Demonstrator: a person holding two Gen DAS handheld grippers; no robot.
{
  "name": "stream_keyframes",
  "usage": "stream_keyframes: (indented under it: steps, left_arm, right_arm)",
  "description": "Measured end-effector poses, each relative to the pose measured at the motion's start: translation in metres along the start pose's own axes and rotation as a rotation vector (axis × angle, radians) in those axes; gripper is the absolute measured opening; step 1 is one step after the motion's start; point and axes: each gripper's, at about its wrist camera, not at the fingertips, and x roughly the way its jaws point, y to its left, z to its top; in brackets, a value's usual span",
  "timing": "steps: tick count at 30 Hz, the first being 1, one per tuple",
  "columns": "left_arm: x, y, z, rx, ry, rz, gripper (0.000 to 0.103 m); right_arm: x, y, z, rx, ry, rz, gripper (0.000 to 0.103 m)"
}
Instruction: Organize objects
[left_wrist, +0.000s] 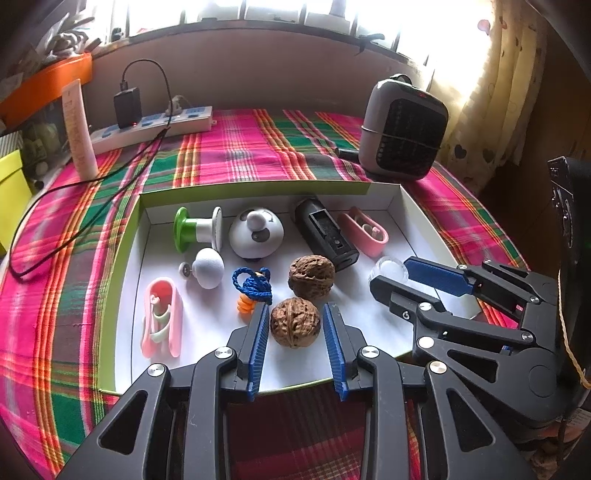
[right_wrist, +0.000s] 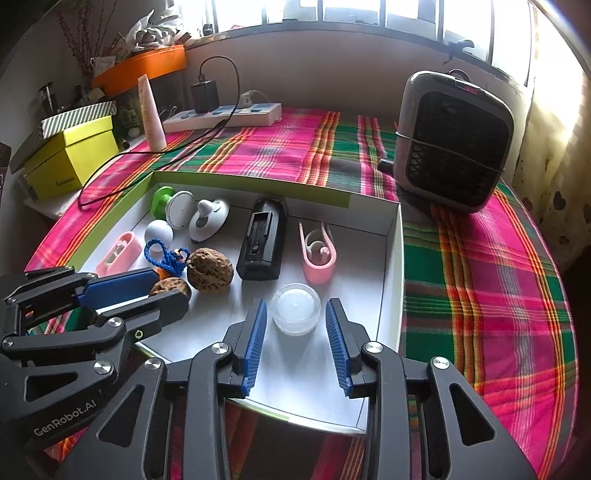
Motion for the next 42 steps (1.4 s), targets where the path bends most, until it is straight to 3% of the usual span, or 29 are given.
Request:
stream_keyframes:
  steps: [9, 13, 33, 42]
  left_arm:
    - [-0.009, -0.001, -0.004, 0.001, -0.015, 0.024, 0.036]
    - [-0.015, -0.001, -0.007, 0.0, -0.028, 0.049, 0.037]
    - [-0.061, -0.008, -0.036, -0.003, -0.11, 0.104, 0.039]
    - [-0.072, -0.014, -0.055, -0.002, -0.104, 0.111, 0.039]
  right_arm:
    - [-0.009, -0.001, -0.003, 0.019, -0.017, -0.004, 0.036]
    - [-0.015, 0.001, -0.005, 0.036, -0.031, -0.001, 0.05]
    - [-0.057, 0.016, -0.03, 0.066, -0.089, -0.026, 0.05]
    - [-0.073, 0.024, -0.05, 0.068, -0.096, -0.028, 0.05]
